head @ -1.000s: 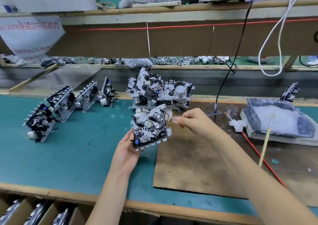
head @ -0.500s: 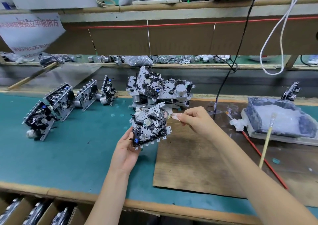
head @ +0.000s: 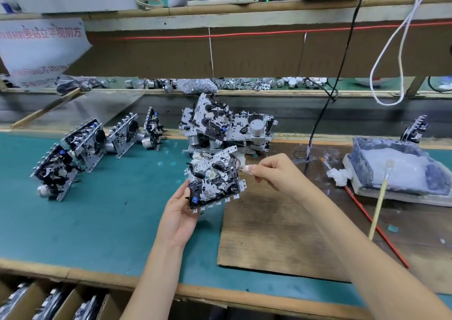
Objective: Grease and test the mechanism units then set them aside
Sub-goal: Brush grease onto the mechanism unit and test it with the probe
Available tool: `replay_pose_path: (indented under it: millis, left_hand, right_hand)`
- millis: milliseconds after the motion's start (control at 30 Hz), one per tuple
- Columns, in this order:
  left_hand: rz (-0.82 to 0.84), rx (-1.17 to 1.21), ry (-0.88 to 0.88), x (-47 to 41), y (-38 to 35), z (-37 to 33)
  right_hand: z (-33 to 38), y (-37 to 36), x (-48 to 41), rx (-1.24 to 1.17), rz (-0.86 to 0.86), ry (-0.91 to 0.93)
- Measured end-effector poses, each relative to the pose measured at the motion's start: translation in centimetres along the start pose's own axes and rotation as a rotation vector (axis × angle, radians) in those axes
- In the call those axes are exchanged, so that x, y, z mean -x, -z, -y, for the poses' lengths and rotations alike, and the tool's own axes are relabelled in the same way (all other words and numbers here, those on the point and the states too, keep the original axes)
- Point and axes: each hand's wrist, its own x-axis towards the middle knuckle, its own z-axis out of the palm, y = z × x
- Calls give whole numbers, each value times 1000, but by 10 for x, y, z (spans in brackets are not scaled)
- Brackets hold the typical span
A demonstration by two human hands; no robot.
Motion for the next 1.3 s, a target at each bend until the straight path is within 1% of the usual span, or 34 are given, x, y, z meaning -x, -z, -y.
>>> replay_pose_path:
  millis: [200,367,633,1067,1300]
  left_hand:
    - [-17,22,14,-1,1,1]
    - [-1,-19,6,-2,1,1]
    - [5,-8,-8,-3,2,1]
    - [-15,24,-4,-3,3,1]
    - [6,7,-9,-2,2,1]
  right_hand:
    - [-2,0,0,3,5,-23]
    - [0,0,-1,22,3,-43]
    - [-1,2,-1,5,-22,0]
    - [-3,1,0,43,-7,-38]
    - [5,10,-4,53,88,-141]
